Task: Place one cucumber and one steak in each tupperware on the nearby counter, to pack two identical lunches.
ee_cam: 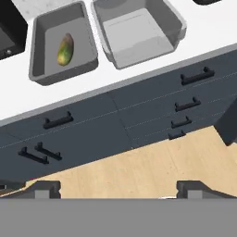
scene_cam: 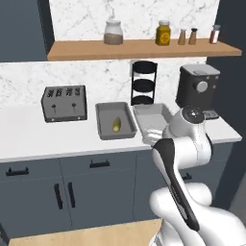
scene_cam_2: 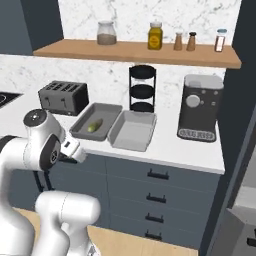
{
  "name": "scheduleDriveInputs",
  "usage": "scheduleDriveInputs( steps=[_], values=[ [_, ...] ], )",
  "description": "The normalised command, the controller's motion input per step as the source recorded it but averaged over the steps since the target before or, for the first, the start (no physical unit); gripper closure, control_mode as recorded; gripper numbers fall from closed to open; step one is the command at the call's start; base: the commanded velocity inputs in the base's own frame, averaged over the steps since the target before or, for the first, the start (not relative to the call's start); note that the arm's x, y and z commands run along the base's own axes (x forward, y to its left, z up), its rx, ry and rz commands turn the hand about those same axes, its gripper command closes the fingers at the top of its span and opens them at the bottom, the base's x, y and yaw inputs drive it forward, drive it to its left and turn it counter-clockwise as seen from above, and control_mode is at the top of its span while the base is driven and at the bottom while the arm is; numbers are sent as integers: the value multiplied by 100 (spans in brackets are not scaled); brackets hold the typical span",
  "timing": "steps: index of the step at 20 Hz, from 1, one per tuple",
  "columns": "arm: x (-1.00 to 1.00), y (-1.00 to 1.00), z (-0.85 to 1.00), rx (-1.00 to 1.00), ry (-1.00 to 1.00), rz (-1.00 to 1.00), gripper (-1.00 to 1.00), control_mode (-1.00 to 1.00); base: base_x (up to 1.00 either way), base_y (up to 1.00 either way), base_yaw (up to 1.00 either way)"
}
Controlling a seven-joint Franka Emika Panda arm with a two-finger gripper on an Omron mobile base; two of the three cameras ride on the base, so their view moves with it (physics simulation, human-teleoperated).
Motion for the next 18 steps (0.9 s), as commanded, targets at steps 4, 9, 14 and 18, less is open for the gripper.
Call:
scheduleDriveInputs(
  steps=[4,9,14,18],
  values=[
    [0,0,0,0,0,0,-100,100,-100,-91,0],
    [0,0,0,0,0,0,-100,100,-49,-100,-5],
    [0,0,0,0,0,0,-100,100,39,-100,-8],
    [0,0,0,0,0,0,-100,100,67,-100,-4]
  ],
)
